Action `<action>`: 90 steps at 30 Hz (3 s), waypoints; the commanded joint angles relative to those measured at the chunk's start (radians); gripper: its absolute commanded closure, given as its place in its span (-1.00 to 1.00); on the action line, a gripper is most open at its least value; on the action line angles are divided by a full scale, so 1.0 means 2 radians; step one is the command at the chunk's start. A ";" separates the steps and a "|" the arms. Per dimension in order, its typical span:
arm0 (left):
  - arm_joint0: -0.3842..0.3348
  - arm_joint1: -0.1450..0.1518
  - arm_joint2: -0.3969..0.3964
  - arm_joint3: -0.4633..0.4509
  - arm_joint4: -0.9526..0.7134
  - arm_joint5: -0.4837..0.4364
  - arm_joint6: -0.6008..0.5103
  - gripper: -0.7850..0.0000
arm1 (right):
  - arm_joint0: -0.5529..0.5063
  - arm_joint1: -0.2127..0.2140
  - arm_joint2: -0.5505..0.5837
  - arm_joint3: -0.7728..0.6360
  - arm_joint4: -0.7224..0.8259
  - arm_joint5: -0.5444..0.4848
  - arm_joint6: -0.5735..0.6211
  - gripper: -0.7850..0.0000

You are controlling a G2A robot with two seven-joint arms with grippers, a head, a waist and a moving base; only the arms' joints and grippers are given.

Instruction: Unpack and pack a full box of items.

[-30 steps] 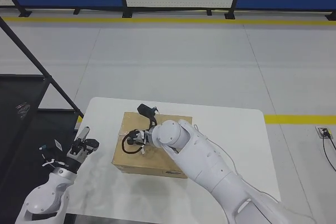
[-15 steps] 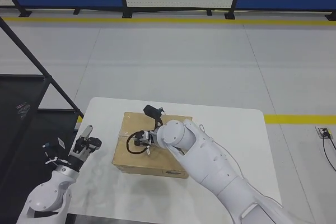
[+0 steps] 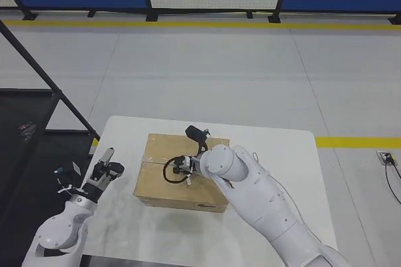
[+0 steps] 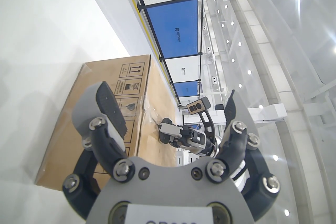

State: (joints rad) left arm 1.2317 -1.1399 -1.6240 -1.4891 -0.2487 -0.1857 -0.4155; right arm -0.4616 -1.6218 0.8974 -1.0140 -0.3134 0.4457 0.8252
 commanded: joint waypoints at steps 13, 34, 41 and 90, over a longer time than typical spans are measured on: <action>-0.003 0.000 0.005 0.001 0.004 0.000 0.000 -1.00 | -0.047 0.031 0.058 -0.068 -0.051 0.040 0.040 1.00; -0.007 -0.001 0.014 -0.006 0.010 0.004 0.005 -1.00 | -0.130 0.071 0.167 -0.181 -0.072 0.053 0.063 1.00; -0.014 -0.002 0.023 -0.006 0.015 0.009 0.007 -1.00 | -0.155 0.083 0.203 -0.195 -0.066 0.048 0.067 1.00; -0.024 -0.011 0.060 -0.008 0.036 0.018 0.042 -1.00 | -0.188 0.125 0.277 -0.133 0.037 -0.031 0.037 1.00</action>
State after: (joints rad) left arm 1.1832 -1.1611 -1.5048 -1.5048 -0.1785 -0.1511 -0.3331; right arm -0.8321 -1.3743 1.4413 -1.2763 -0.2466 0.3861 0.9058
